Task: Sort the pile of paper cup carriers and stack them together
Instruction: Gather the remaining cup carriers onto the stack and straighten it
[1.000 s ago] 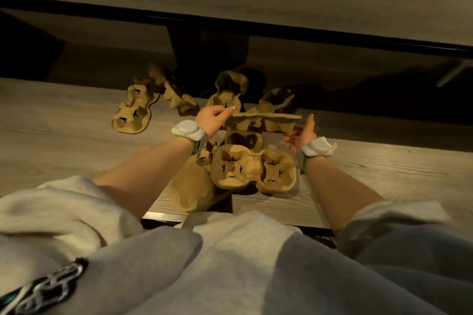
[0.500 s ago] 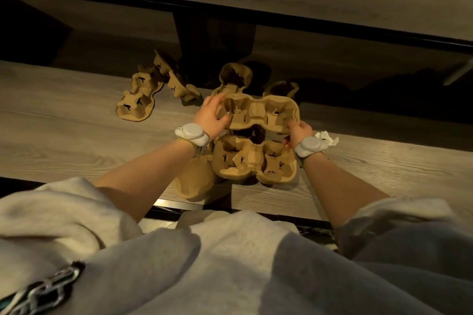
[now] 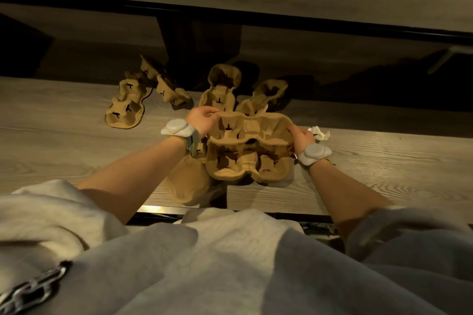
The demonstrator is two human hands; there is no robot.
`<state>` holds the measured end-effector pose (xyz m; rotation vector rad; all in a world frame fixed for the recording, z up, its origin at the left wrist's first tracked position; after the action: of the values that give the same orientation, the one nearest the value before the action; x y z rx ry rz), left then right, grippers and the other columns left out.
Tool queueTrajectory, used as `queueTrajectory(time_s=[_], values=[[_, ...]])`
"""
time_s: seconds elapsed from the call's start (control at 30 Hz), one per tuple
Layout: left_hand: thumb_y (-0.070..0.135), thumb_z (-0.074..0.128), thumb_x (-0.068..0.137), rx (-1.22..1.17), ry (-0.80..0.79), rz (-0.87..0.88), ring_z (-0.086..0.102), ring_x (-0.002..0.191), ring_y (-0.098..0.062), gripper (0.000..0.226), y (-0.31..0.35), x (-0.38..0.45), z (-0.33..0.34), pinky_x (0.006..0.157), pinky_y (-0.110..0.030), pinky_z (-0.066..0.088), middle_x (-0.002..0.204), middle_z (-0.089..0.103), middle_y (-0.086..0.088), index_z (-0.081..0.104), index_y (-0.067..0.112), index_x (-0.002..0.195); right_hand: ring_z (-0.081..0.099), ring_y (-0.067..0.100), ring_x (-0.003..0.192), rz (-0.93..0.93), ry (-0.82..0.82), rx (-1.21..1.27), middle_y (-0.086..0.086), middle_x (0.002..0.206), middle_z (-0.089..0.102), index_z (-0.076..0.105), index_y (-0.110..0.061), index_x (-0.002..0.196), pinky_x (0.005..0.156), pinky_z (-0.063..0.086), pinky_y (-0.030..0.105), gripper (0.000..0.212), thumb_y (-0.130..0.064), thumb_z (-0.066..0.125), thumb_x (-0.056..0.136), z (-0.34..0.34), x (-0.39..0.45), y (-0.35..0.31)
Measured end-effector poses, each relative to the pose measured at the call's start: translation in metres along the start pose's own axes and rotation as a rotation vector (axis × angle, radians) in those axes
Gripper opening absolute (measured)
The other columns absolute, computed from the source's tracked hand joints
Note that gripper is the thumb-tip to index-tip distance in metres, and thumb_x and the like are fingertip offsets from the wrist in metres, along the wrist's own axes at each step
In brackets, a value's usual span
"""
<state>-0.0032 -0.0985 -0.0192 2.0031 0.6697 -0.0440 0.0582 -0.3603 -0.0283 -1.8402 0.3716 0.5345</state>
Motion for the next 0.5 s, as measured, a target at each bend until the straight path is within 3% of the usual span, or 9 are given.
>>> queueTrajectory(time_s=[0.07,0.17,0.23,0.37,0.5], values=[[0.022,0.054,0.094,0.026,-0.048,0.016,0.059,0.113,-0.024,0.03,0.0,-0.002,0.004,0.092,-0.031,0.047,0.121,0.065,-0.009,0.064,0.013,0.121,0.065,0.037,0.097,-0.01,-0.009,-0.058,0.018,0.103,0.069,0.066,-0.005,0.112,0.074,0.054,0.039,0.044,-0.039,0.055,0.087,-0.004,0.002,0.004],[0.022,0.053,0.095,0.048,-0.067,0.036,0.059,0.116,-0.023,0.03,-0.004,-0.003,0.005,0.096,-0.033,0.047,0.122,0.065,-0.009,0.064,0.013,0.121,0.06,0.027,0.084,-0.033,-0.006,-0.137,0.014,0.102,0.066,0.063,-0.007,0.116,0.055,0.046,0.026,0.039,-0.033,0.052,0.091,-0.004,-0.002,0.006],[0.021,0.054,0.095,0.038,-0.084,0.03,0.059,0.115,-0.022,0.03,-0.004,-0.004,0.004,0.094,-0.031,0.046,0.123,0.065,-0.008,0.063,0.013,0.122,0.056,0.024,0.078,-0.045,0.008,-0.156,0.012,0.094,0.063,0.065,-0.007,0.108,0.052,0.042,0.024,0.033,-0.032,0.052,0.09,-0.005,-0.003,0.008],[0.019,0.054,0.094,0.095,-0.122,0.074,0.058,0.114,-0.02,0.029,-0.003,-0.004,0.001,0.089,-0.024,0.043,0.125,0.064,-0.005,0.065,0.015,0.12,0.055,0.025,0.083,-0.112,-0.001,-0.27,0.011,0.084,0.061,0.065,-0.008,0.093,0.073,0.046,0.036,0.021,-0.021,0.05,0.088,-0.001,-0.003,0.006],[0.016,0.055,0.094,0.1,-0.143,0.096,0.058,0.114,-0.019,0.027,-0.004,-0.007,-0.001,0.089,-0.021,0.039,0.122,0.065,-0.005,0.066,0.012,0.117,0.049,0.024,0.076,-0.145,0.011,-0.364,0.002,0.062,0.05,0.051,-0.022,0.061,0.068,0.04,0.035,0.028,-0.019,0.046,0.089,0.005,-0.004,0.011]])
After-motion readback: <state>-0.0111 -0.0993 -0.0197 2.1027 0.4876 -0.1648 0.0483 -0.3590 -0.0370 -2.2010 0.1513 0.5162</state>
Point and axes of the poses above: each hand's wrist, its own x-axis towards the middle knuckle, its own z-axis out of the palm, y = z × x, the point moved 2 cm from there along x, towards the middle knuckle
